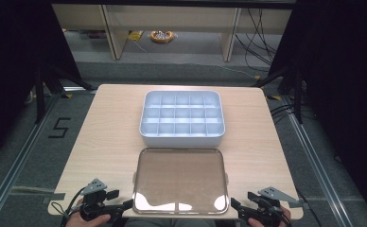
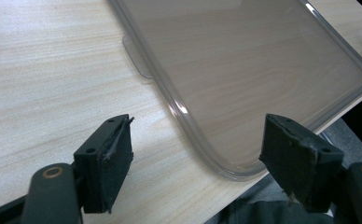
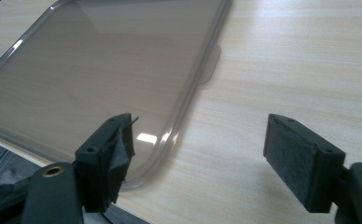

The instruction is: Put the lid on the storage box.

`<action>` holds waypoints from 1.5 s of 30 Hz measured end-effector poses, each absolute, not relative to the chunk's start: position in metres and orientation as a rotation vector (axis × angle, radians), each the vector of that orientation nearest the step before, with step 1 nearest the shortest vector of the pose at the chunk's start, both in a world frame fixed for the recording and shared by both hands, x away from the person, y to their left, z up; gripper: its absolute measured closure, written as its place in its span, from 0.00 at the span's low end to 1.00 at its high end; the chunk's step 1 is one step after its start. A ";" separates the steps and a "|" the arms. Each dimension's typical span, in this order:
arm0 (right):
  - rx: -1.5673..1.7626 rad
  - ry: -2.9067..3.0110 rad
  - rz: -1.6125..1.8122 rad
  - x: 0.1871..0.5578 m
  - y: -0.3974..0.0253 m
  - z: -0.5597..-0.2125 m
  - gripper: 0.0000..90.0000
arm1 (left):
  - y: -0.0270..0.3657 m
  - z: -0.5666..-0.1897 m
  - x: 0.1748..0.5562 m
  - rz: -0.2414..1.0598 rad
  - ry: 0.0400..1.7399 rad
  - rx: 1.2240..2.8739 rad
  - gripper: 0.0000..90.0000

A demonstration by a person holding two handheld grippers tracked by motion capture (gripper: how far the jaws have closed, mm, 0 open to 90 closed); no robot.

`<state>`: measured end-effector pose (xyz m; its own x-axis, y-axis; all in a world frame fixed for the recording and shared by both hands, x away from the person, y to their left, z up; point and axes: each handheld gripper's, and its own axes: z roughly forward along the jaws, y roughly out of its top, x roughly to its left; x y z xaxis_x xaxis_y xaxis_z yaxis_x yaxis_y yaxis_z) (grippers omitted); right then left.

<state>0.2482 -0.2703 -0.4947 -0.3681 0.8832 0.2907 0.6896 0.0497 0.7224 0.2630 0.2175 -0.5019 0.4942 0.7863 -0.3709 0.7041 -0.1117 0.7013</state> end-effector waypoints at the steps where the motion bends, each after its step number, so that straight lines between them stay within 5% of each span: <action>1: 1.616 2.090 1.216 0.248 -0.270 -0.495 0.27 | 0.218 -0.502 0.263 0.111 1.243 1.851 0.27; 29: 1.718 2.112 1.336 0.252 -0.261 -0.496 0.27 | 0.205 -0.505 0.262 0.060 1.188 1.869 0.24; 45: 1.702 2.173 1.303 0.273 -0.244 -0.505 0.44 | 0.189 -0.513 0.284 0.048 1.223 1.949 0.39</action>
